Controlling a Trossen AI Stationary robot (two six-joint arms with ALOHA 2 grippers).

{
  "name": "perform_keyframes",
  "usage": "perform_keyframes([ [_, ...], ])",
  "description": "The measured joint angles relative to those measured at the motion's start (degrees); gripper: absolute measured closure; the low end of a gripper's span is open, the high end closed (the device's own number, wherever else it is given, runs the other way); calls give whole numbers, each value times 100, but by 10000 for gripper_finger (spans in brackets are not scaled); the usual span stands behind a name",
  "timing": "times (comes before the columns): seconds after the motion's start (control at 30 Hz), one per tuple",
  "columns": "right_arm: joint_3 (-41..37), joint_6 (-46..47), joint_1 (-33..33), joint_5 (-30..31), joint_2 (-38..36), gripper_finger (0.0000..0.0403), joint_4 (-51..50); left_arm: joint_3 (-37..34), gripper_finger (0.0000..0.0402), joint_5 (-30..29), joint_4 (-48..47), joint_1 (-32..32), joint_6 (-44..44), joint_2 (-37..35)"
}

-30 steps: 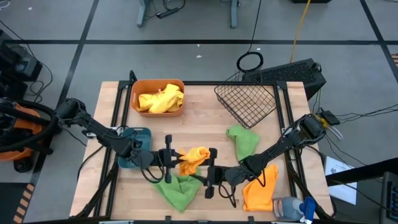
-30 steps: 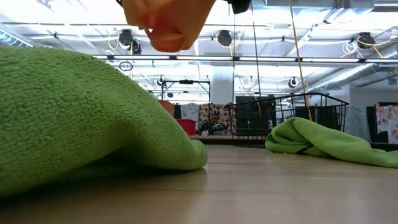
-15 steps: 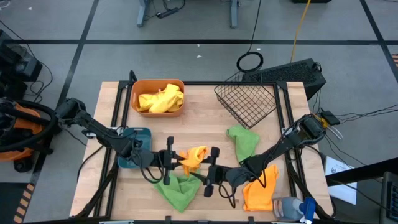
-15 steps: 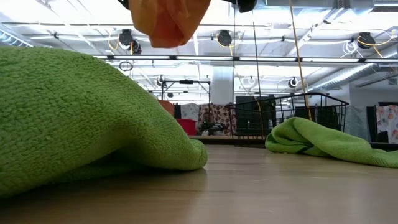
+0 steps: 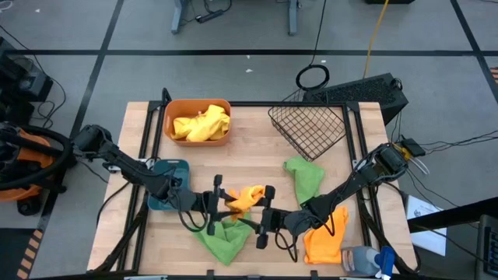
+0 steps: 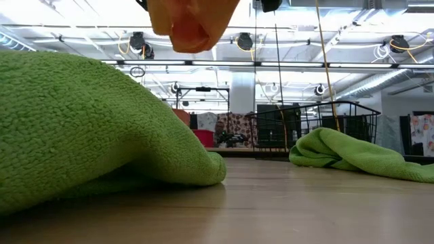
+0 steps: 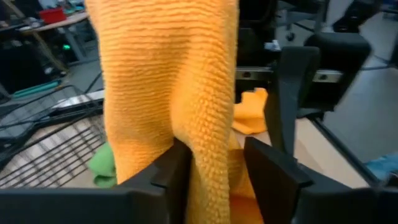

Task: Sort microfiber towel by color & place in baskets
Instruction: Put the top orange microfiber towel into the metal wire basket

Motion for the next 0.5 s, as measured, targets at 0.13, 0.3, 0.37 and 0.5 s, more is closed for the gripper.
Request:
perform_keyframes([
  [0.13,0,113,2,-58,2,202,-2,2,219,85,-77,-116,38,0],
  [0.3,0,113,52,11,2,201,17,2,200,-170,-53,-258,191,5],
  [0.37,0,113,75,49,2,201,20,4,197,-283,-55,-291,254,9],
  [0.5,0,110,92,81,2,201,79,4,196,-357,-58,-367,446,4],
])
